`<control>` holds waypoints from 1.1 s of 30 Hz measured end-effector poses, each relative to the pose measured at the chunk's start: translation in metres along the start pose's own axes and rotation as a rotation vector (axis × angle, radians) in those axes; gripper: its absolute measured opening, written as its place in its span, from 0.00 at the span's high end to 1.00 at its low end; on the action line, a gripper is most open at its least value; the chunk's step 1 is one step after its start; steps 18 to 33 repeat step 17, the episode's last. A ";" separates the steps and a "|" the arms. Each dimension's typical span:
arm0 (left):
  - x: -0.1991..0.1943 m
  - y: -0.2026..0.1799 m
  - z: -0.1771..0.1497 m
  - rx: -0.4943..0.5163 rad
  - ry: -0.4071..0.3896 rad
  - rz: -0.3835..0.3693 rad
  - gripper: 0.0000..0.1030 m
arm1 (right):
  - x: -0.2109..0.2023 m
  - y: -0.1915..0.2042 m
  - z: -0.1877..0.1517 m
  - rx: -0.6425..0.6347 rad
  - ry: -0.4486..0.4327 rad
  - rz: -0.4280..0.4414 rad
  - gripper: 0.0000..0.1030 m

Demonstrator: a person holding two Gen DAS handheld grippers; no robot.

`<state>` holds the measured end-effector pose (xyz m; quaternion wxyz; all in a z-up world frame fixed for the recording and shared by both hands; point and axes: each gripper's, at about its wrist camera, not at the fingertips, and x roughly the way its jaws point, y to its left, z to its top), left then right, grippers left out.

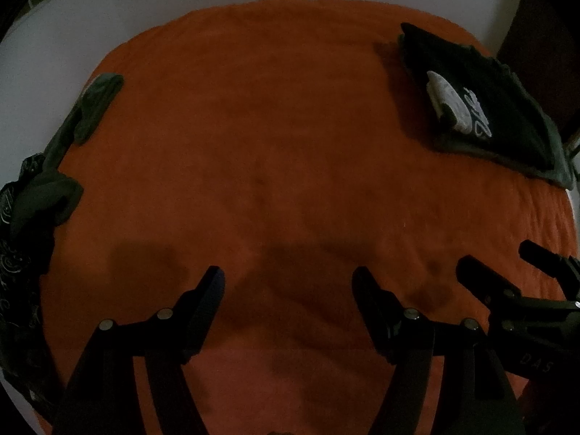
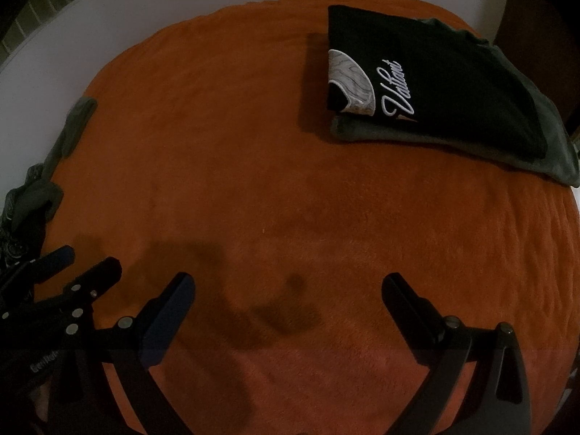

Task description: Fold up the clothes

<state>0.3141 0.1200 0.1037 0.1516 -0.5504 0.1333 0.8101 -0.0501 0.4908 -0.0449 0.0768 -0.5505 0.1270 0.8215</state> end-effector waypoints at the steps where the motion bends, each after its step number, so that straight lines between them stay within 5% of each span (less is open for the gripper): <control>1: 0.000 0.001 0.002 0.002 -0.001 -0.001 0.29 | 0.000 0.000 0.000 0.000 0.001 0.001 0.00; 33: 0.000 -0.001 0.002 0.012 0.001 0.001 0.29 | 0.002 -0.005 -0.001 -0.003 0.012 0.005 0.00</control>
